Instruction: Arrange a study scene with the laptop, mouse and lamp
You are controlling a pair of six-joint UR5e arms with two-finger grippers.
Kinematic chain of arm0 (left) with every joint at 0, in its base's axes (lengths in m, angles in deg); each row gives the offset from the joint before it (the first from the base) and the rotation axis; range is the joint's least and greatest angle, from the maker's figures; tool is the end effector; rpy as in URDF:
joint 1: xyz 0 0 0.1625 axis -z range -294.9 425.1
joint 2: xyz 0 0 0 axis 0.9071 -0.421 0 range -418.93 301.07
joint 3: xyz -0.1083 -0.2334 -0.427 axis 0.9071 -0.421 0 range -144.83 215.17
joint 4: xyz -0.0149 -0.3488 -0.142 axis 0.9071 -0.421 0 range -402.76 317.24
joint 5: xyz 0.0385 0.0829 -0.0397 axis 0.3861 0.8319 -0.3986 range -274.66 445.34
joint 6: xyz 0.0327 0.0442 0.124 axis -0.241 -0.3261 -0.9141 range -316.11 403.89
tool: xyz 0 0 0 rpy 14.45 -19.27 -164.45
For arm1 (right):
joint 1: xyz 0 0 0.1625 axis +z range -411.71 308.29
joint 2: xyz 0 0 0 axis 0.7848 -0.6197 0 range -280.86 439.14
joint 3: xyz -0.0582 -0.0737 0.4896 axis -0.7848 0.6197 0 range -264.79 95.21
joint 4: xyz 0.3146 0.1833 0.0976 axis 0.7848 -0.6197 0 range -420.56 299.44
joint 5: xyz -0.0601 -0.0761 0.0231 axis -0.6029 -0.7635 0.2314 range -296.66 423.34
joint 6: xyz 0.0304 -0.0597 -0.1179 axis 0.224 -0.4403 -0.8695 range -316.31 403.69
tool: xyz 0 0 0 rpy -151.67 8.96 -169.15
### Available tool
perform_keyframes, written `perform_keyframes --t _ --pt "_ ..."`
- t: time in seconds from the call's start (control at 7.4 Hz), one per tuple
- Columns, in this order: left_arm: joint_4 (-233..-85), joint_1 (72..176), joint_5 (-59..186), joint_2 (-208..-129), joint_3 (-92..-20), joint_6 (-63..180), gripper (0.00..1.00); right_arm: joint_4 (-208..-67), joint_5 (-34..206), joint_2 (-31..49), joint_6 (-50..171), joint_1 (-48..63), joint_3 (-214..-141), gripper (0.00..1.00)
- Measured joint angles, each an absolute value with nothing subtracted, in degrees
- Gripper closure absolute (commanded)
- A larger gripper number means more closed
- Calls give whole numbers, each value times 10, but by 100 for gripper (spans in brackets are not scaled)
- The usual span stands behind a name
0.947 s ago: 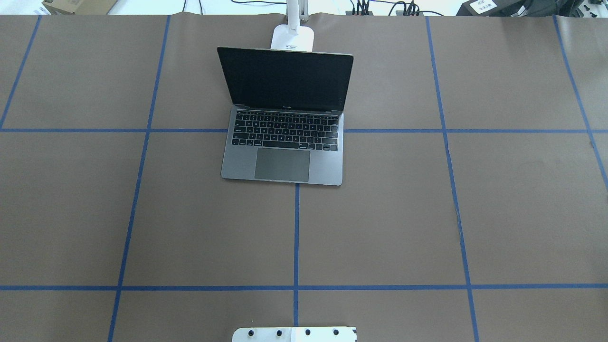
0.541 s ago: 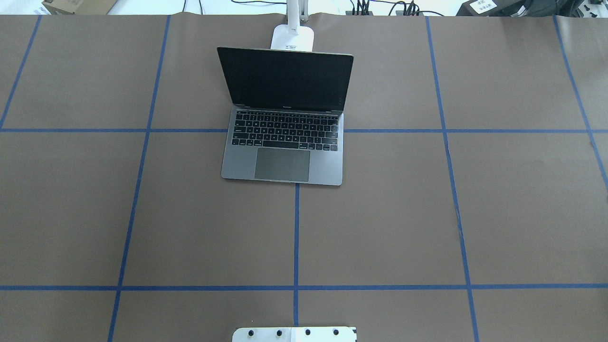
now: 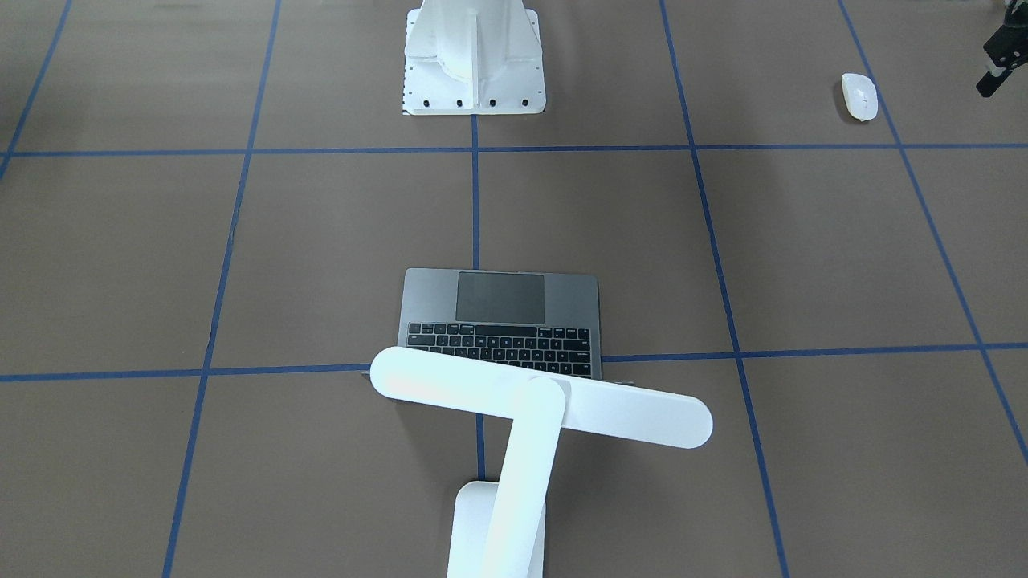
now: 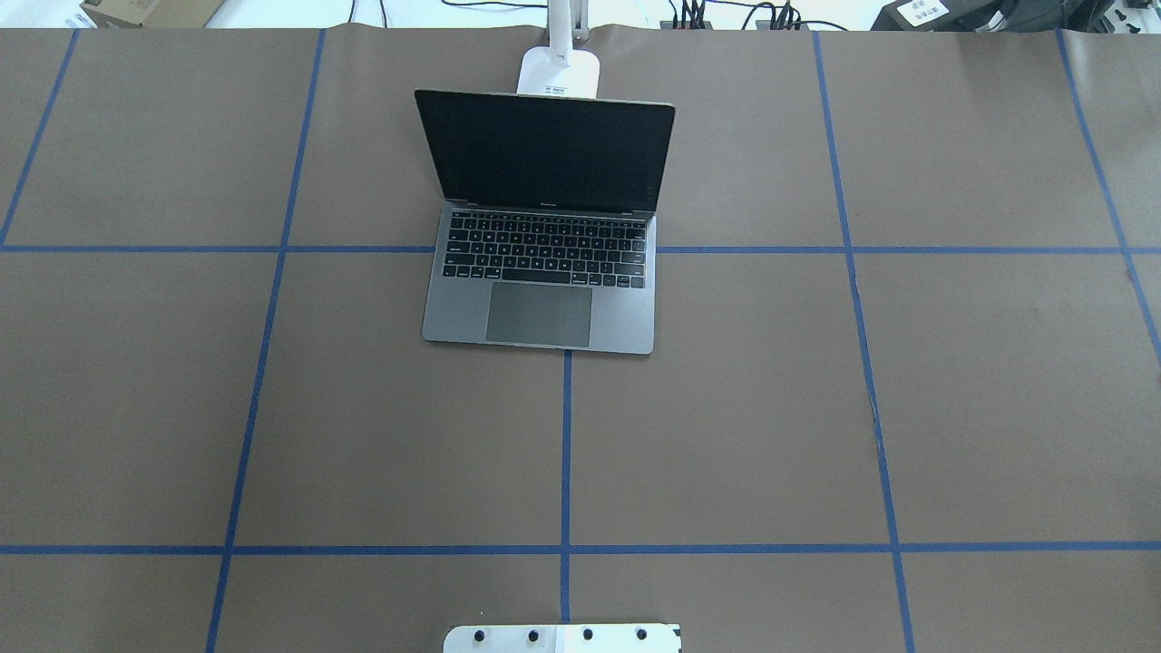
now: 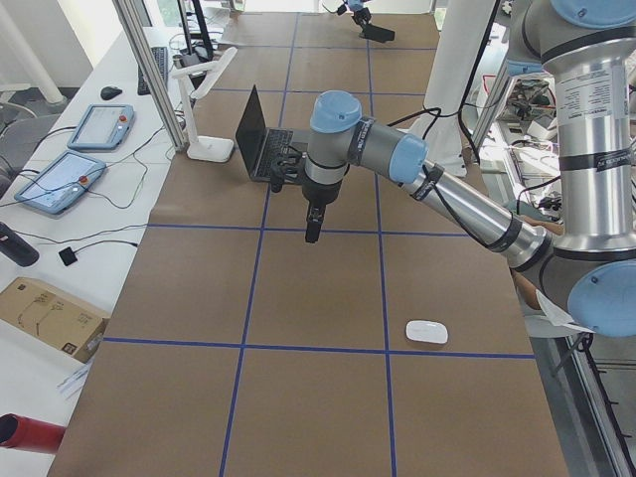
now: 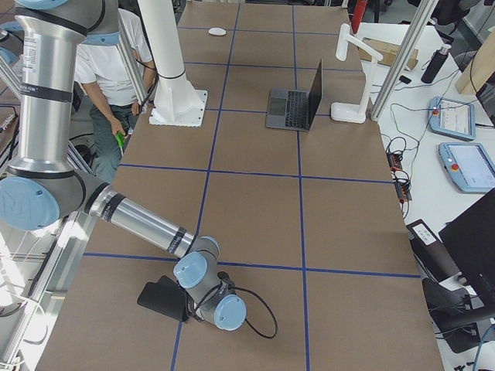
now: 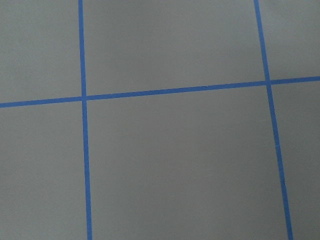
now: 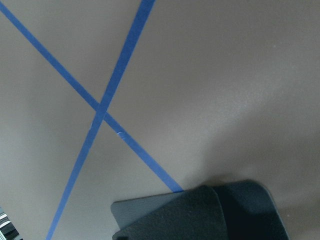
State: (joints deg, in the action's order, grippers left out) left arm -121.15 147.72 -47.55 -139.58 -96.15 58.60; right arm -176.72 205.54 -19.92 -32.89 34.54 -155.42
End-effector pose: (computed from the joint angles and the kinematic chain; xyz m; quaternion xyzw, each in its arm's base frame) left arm 0.0037 -0.3485 0.5263 0.0926 0.3847 0.0059 0.9184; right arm 0.0116 -0.2228 0.9521 -0.0994 -0.5591 -0.3606 0.7399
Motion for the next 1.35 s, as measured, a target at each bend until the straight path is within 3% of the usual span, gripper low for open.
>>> perform_keyframes --t 0.14,0.27,0.54,1.08,1.35 --pt "-1211 1477 -476 -1396 -964 586 0 -1773 2057 -201 -331 345 -1554 79" --pt "-1211 1477 -476 -1396 -966 586 0 -1775 2057 -202 -333 345 -1554 88" --pt "-1211 1477 -476 -1395 -971 587 0 -1776 2057 -207 -335 345 -1554 98" --pt "-1210 1477 -478 -1396 -977 606 0 -1783 2057 -209 -335 346 -1560 100" --pt "-1210 1476 -479 -1396 -981 621 0 -1857 2056 -188 -338 359 -1601 100"
